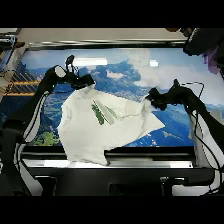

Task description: Fold the clothes and pants, and hang the long-sleeved shirts on hangers.

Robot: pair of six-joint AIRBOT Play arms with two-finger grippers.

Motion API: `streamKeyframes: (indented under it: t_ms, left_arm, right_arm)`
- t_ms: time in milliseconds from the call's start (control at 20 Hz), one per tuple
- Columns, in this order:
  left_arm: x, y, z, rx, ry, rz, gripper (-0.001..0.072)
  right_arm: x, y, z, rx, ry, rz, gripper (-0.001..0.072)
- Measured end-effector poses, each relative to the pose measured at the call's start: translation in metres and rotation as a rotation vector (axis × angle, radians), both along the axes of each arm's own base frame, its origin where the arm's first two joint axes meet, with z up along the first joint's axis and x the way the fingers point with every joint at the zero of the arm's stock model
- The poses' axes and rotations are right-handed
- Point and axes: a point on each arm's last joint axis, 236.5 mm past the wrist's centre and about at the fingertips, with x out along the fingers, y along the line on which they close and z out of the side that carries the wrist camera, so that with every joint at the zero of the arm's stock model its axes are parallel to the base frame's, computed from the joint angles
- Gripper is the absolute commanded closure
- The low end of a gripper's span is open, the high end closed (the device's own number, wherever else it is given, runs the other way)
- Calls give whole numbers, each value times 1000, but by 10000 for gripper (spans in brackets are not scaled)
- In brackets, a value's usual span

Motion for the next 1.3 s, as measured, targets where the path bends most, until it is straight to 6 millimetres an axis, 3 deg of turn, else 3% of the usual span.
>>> streamKeyframes:
  t_ms: [100,200,350,450,550,700,850,1050,1300]
  left_arm:
    - [-1,13,24,-5,-18,-8,-13]
    - [-10,37,55,13,-38,-27,-13]
    - [-38,81,99,39,-38,-33,-13]
    - [-65,113,123,45,-21,-4,-13]
    - [-92,137,139,45,-6,34,-13]
    - [-133,158,146,38,31,86,-13]
    - [-168,161,141,25,71,115,-13]
    - [-198,156,128,8,121,125,-13]
    - [-215,150,115,-6,162,125,-13]
  right_arm:
    - [-4,-11,16,-15,-23,48,227]
    - [-17,-39,36,-71,-40,88,225]
    - [-47,-101,64,-191,-59,98,224]
    - [-80,-135,65,-225,-32,79,212]
    - [-119,-149,48,-193,29,64,212]
    - [-163,-136,11,-88,102,53,212]
    - [-185,-118,-15,-7,124,35,212]
    - [-190,-104,-34,45,106,9,212]
    - [-178,-74,-51,60,97,46,227]
